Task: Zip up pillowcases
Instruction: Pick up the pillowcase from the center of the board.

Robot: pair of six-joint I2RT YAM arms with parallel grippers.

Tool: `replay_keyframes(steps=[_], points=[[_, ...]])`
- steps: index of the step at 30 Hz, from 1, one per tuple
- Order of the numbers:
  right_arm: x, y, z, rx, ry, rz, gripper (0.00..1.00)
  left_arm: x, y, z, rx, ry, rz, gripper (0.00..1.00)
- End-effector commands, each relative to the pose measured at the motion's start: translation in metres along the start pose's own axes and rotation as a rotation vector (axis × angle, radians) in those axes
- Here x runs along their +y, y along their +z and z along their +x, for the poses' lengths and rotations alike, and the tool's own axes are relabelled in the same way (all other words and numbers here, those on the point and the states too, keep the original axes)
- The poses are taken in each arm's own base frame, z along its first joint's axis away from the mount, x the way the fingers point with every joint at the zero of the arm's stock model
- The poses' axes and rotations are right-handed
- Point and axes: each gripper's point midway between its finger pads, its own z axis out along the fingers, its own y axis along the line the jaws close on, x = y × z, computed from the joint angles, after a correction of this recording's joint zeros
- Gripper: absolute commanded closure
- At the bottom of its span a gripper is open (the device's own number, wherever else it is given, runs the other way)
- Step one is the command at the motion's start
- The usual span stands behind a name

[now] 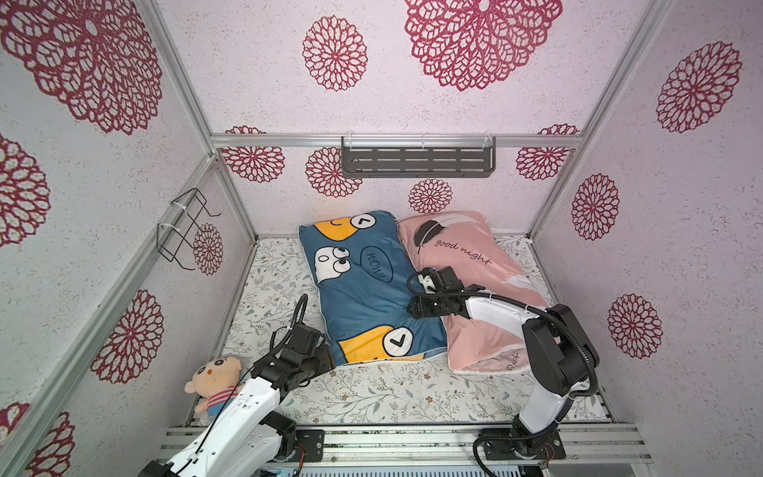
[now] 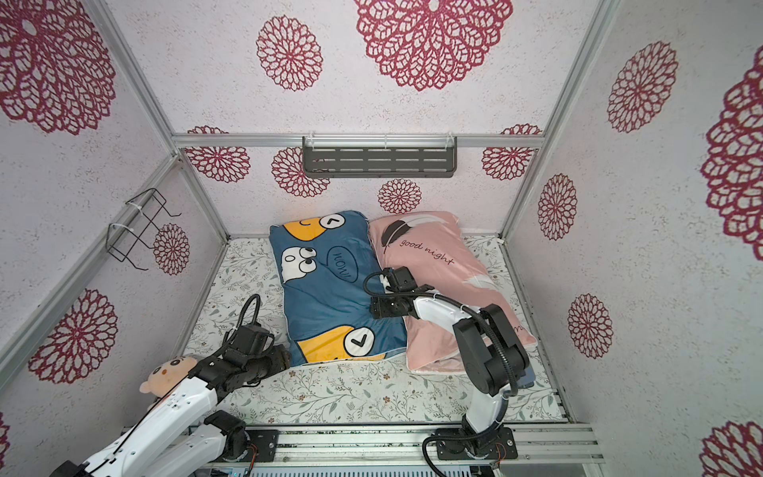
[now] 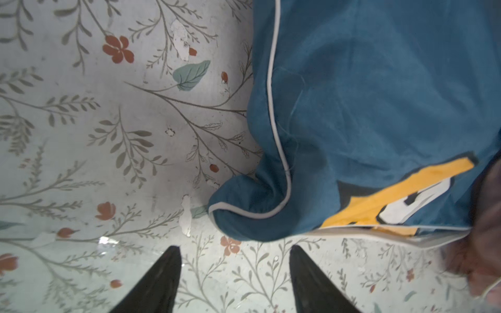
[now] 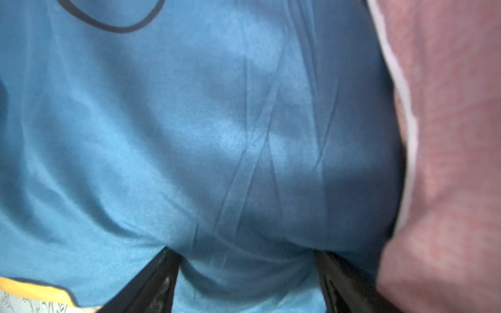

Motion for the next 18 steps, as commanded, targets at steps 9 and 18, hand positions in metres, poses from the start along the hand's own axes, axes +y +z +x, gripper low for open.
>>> replay_keyframes(steps=[9, 18], points=[[-0.03, 0.002, -0.014, -0.007, 0.059, 0.048, 0.2, -0.01, 0.022, 0.0, 0.017, 0.049, 0.052, 0.48], [-0.036, -0.001, -0.02, -0.019, 0.066, 0.059, 0.2, 0.003, 0.036, 0.011, 0.059, 0.062, -0.006, 0.42]])
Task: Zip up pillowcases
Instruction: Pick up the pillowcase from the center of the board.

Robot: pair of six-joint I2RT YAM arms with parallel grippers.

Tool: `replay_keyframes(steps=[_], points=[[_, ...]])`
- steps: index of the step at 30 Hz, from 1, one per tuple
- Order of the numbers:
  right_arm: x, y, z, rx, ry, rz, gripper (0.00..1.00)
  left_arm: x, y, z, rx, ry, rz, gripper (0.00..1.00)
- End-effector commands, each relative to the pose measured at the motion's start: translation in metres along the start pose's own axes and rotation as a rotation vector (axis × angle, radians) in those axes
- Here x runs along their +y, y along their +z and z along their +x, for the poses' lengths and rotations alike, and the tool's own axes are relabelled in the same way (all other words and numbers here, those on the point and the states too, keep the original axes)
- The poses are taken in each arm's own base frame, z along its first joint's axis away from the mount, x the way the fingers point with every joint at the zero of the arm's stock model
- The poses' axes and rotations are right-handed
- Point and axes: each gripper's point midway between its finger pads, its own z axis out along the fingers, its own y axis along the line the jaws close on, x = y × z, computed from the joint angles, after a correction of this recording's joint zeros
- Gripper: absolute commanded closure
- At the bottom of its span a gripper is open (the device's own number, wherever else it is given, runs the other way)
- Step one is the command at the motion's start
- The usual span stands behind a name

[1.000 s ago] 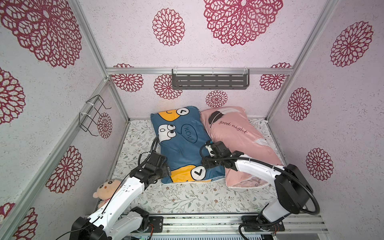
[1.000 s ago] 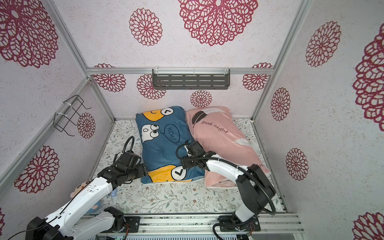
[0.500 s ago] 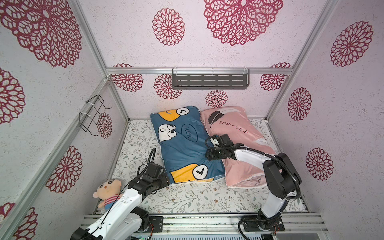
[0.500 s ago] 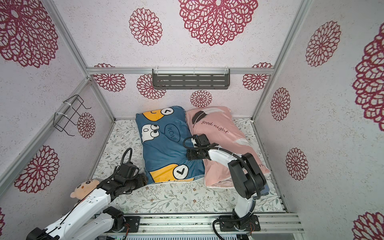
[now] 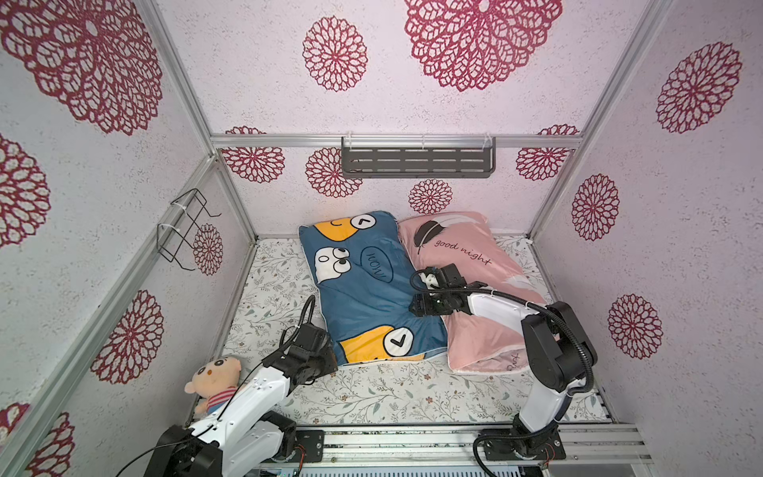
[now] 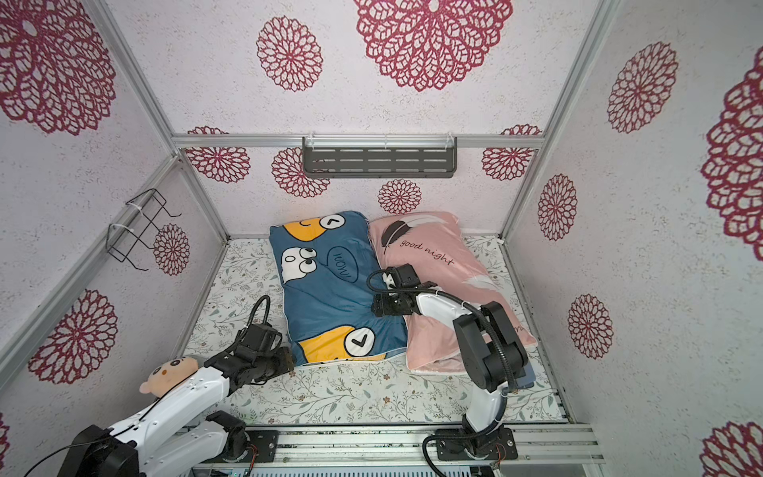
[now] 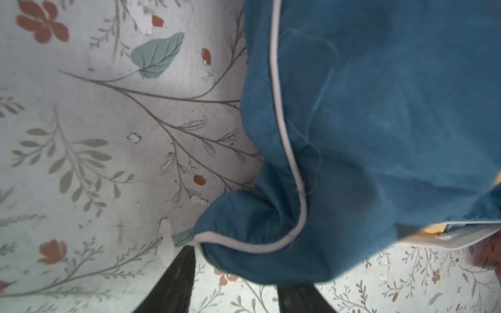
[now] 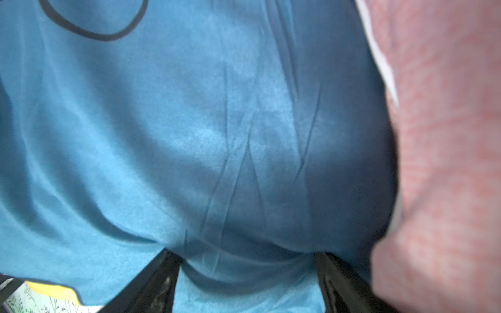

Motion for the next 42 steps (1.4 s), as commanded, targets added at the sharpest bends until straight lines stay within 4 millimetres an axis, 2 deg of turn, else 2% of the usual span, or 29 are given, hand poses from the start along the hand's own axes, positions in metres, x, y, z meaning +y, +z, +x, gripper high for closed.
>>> replay_keyframes(steps=[1, 7, 10, 18, 22, 25, 28, 31, 34, 37, 42], points=[[-0.027, -0.004, -0.019, -0.052, 0.027, 0.089, 0.2, 0.003, 0.006, 0.0, -0.007, 0.005, -0.004, 0.39], [-0.027, -0.005, -0.019, -0.054, 0.027, 0.092, 0.21, 0.006, 0.01, -0.002, -0.003, -0.002, -0.031, 0.4], [-0.027, -0.007, -0.019, -0.059, 0.028, 0.093, 0.21, 0.009, 0.013, -0.003, 0.009, -0.015, -0.065, 0.52], [-0.029, -0.012, -0.018, -0.067, 0.03, 0.103, 0.21, 0.002, 0.017, -0.006, 0.002, -0.047, -0.031, 0.71], [-0.022, -0.017, -0.016, -0.066, 0.034, 0.068, 0.21, -0.005, 0.013, -0.008, -0.003, -0.063, -0.002, 0.81], [-0.008, -0.033, -0.013, -0.075, 0.038, 0.006, 0.21, -0.011, 0.005, -0.012, -0.015, -0.07, 0.012, 0.89], [0.005, -0.059, -0.007, -0.104, 0.047, -0.05, 0.19, -0.018, -0.008, -0.017, -0.038, -0.062, 0.018, 0.96], [0.017, -0.083, 0.009, -0.11, 0.046, -0.09, 0.19, -0.027, -0.02, -0.023, -0.057, -0.051, 0.039, 1.0], [0.036, -0.1, 0.028, -0.093, 0.018, -0.124, 0.21, -0.038, -0.03, -0.029, -0.065, -0.031, 0.056, 1.0], [0.058, -0.11, 0.044, -0.079, -0.01, -0.176, 0.23, -0.046, -0.039, -0.033, -0.07, -0.016, 0.072, 1.0], [0.125, -0.103, 0.062, -0.049, -0.036, -0.38, 0.3, -0.065, -0.049, -0.038, -0.072, 0.006, 0.124, 1.0]])
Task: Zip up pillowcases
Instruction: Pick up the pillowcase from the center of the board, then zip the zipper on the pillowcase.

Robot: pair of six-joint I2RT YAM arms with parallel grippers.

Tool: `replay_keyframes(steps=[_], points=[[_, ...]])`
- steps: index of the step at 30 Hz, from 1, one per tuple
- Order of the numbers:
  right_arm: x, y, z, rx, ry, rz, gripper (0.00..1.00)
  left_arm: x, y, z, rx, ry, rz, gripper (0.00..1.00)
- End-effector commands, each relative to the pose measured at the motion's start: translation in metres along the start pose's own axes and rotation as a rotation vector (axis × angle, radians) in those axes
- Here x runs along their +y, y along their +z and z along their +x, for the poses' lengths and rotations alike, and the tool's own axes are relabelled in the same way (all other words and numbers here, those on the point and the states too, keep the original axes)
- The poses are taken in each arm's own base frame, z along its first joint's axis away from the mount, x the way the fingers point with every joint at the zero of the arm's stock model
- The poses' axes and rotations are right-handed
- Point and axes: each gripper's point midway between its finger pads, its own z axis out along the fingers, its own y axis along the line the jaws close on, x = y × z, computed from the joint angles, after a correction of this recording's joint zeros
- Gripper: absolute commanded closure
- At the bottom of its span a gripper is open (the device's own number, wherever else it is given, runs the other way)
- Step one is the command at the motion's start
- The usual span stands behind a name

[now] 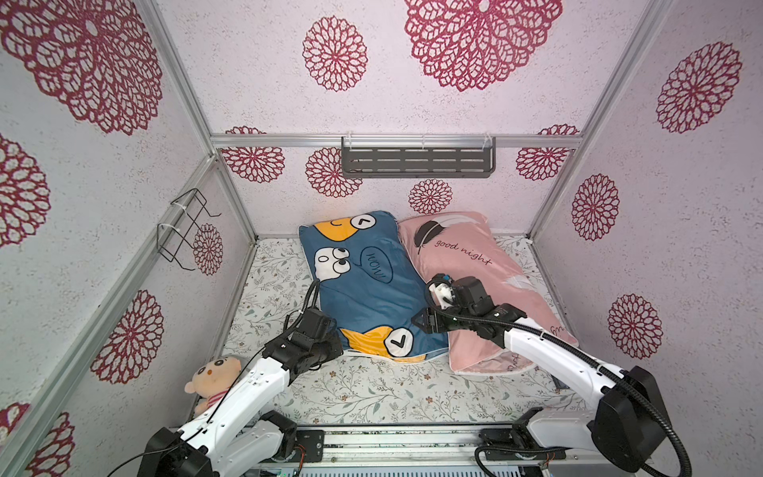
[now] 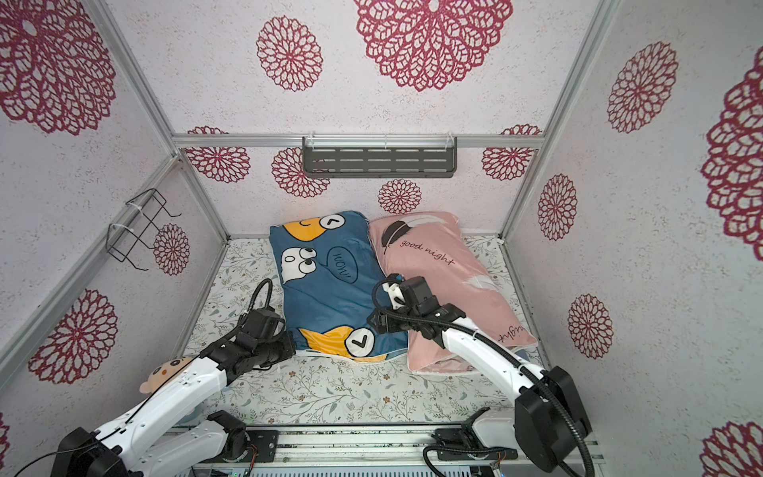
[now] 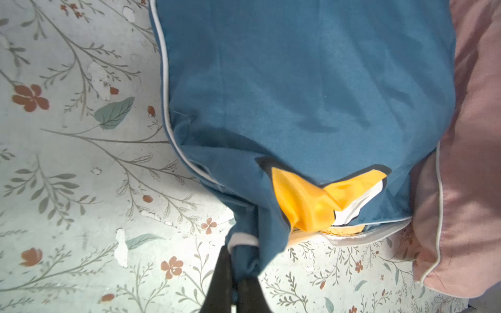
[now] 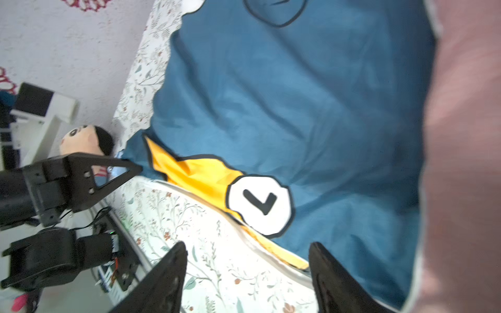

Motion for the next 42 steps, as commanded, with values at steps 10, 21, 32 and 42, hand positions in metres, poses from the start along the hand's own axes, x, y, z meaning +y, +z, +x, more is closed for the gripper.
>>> replay_keyframes(steps=[10, 21, 32, 42], points=[[0.124, 0.067, 0.014, -0.045, 0.075, -0.421, 0.56, -0.032, -0.019, -0.016, 0.014, 0.076, -0.024, 1.0], [0.146, 0.09, 0.017, -0.07, 0.142, -0.549, 0.7, -0.046, -0.023, -0.022, 0.027, 0.127, -0.067, 1.0], [0.147, 0.099, 0.021, -0.048, 0.18, -0.582, 0.72, -0.054, -0.025, -0.027, 0.016, 0.139, -0.068, 1.0], [0.143, 0.107, 0.023, -0.046, 0.193, -0.573, 0.71, -0.061, -0.027, -0.028, 0.014, 0.154, -0.064, 1.0]])
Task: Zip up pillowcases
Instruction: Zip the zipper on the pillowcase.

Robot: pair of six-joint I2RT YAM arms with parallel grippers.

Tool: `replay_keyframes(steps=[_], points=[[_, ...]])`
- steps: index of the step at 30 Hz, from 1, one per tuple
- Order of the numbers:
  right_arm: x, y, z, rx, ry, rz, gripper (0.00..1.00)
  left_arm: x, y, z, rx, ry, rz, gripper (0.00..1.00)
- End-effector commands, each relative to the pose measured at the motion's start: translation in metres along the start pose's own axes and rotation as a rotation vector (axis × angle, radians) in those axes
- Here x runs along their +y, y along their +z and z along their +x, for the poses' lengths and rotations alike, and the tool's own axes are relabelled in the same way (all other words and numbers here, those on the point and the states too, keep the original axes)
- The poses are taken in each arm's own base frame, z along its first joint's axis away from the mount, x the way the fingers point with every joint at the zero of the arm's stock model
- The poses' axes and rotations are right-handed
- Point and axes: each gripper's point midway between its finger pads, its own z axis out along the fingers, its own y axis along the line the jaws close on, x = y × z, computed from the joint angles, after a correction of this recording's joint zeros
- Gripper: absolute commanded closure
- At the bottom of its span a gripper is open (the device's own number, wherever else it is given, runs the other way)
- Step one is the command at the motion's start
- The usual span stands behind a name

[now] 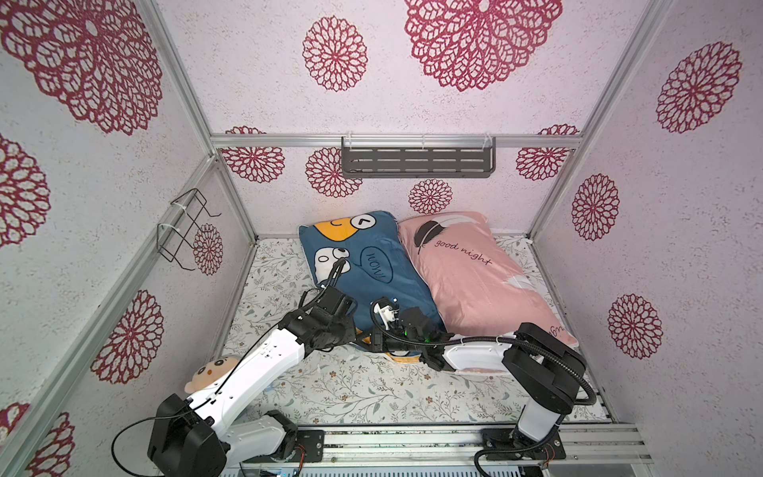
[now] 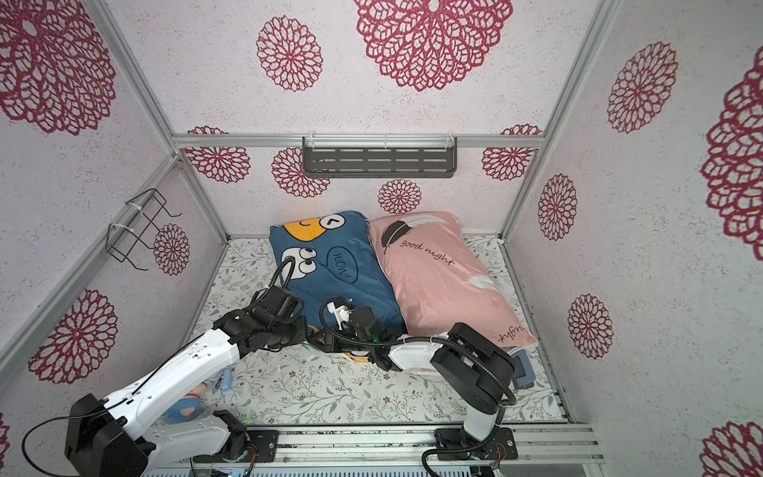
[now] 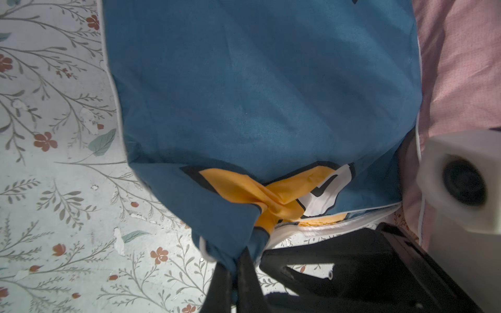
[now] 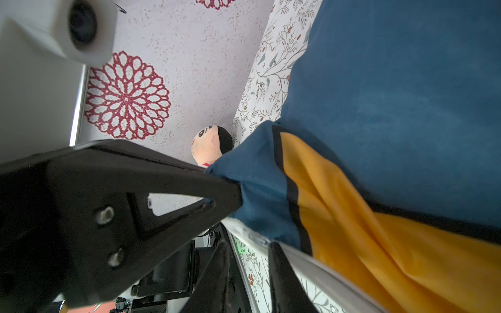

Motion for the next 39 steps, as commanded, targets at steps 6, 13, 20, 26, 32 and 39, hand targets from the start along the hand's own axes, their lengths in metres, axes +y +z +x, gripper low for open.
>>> replay_keyframes(steps=[6, 13, 20, 26, 32, 39], points=[[0.008, 0.004, -0.007, -0.02, 0.005, -0.05, 0.71, -0.014, -0.008, -0.007, -0.023, 0.023, 0.02, 1.0], [0.009, 0.006, -0.01, -0.032, 0.021, -0.08, 0.71, -0.02, -0.007, -0.008, -0.02, 0.035, 0.021, 1.0], [0.013, 0.005, -0.013, -0.051, 0.041, -0.137, 0.69, -0.032, 0.001, -0.008, -0.004, 0.058, 0.03, 1.0], [0.009, 0.0, -0.013, -0.066, 0.058, -0.154, 0.66, -0.039, 0.006, -0.007, 0.0, 0.053, 0.055, 1.0], [0.003, -0.008, -0.016, -0.087, 0.068, -0.145, 0.66, -0.034, 0.003, -0.007, 0.0, 0.073, 0.019, 1.0], [-0.001, -0.012, -0.015, -0.087, 0.045, -0.103, 0.68, -0.029, 0.004, -0.006, -0.008, 0.075, 0.004, 1.0]])
